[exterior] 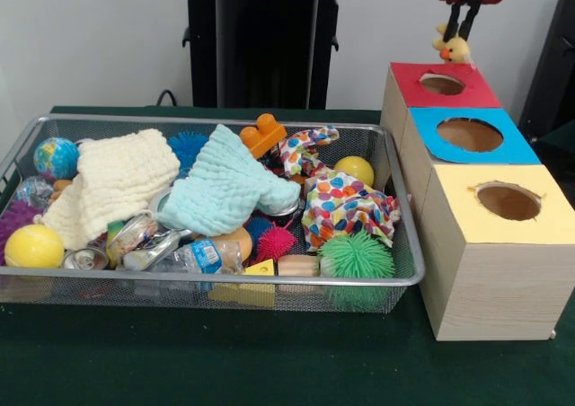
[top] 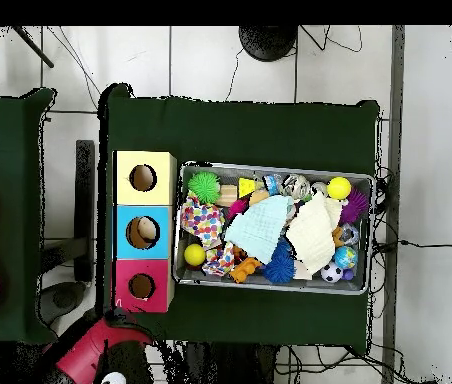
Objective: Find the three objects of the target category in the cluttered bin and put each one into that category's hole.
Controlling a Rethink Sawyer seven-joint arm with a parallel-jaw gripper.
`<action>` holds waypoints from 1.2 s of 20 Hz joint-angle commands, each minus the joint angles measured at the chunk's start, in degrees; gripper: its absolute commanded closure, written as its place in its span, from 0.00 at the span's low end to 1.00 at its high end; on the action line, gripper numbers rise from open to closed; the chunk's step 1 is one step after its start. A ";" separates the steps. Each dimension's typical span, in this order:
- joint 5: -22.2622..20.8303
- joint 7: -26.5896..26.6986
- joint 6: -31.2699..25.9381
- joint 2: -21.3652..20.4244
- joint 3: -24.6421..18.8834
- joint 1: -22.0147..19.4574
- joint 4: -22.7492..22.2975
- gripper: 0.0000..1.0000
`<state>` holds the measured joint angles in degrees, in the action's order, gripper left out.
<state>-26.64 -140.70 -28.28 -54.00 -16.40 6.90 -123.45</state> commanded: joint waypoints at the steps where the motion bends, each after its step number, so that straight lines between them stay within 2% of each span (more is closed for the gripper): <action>1: -4.10 7.62 -0.38 0.80 -3.84 -3.47 3.73 1.00; 7: -3.29 8.64 -1.50 -1.18 -5.38 -5.84 2.96 1.00; 19: -3.95 7.92 -1.67 -1.73 -5.73 -6.92 2.57 1.00; 24: -1.46 10.82 -3.72 -5.26 -8.56 -9.49 0.57 1.00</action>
<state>-27.09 -140.70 -29.07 -55.65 -19.96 1.47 -123.87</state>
